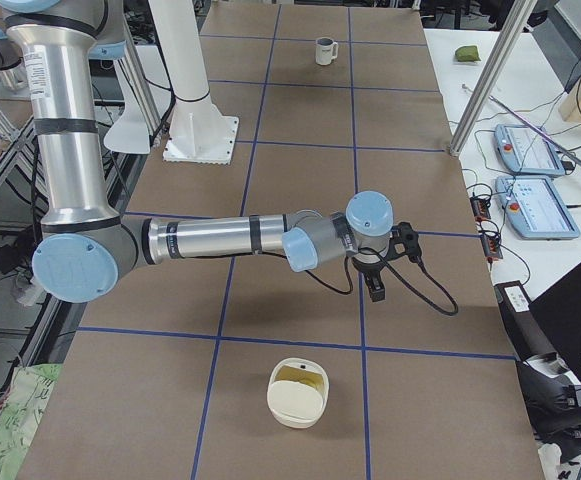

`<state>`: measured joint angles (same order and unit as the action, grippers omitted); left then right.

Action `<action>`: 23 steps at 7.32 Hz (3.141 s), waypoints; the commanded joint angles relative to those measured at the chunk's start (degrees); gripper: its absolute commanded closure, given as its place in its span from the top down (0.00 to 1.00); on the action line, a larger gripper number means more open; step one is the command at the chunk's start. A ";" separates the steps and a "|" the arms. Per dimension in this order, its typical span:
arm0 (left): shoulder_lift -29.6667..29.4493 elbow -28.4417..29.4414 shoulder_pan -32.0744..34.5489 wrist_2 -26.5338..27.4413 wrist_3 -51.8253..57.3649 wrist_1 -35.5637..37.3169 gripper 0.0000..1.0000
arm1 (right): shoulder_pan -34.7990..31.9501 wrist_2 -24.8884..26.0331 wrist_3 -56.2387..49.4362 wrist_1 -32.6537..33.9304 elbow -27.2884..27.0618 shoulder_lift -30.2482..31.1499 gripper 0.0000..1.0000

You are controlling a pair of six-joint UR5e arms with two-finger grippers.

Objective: Left arm hands cup to right arm to dump lemon

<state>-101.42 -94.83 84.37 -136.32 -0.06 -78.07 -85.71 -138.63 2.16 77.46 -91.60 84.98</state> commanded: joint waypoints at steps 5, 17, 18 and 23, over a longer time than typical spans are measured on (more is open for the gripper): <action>0.96 3.00 1.93 -0.26 0.95 -0.50 1.00 | -3.41 5.13 -10.87 18.43 -7.62 6.24 1.00; 5.62 -5.08 1.84 -0.79 1.12 -3.31 1.00 | -1.90 2.58 -11.65 11.84 -11.58 9.58 1.00; 7.45 -7.54 1.76 -0.70 1.03 -3.23 1.00 | -3.05 1.53 -11.56 11.49 -12.88 11.68 1.00; 8.26 0.86 1.76 -0.52 -0.02 -2.88 1.00 | -1.49 0.72 -10.42 12.28 -11.40 12.67 1.00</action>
<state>-93.27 -96.57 86.14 -136.60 0.41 -81.14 -88.11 -138.52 -8.46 89.69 -103.78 97.90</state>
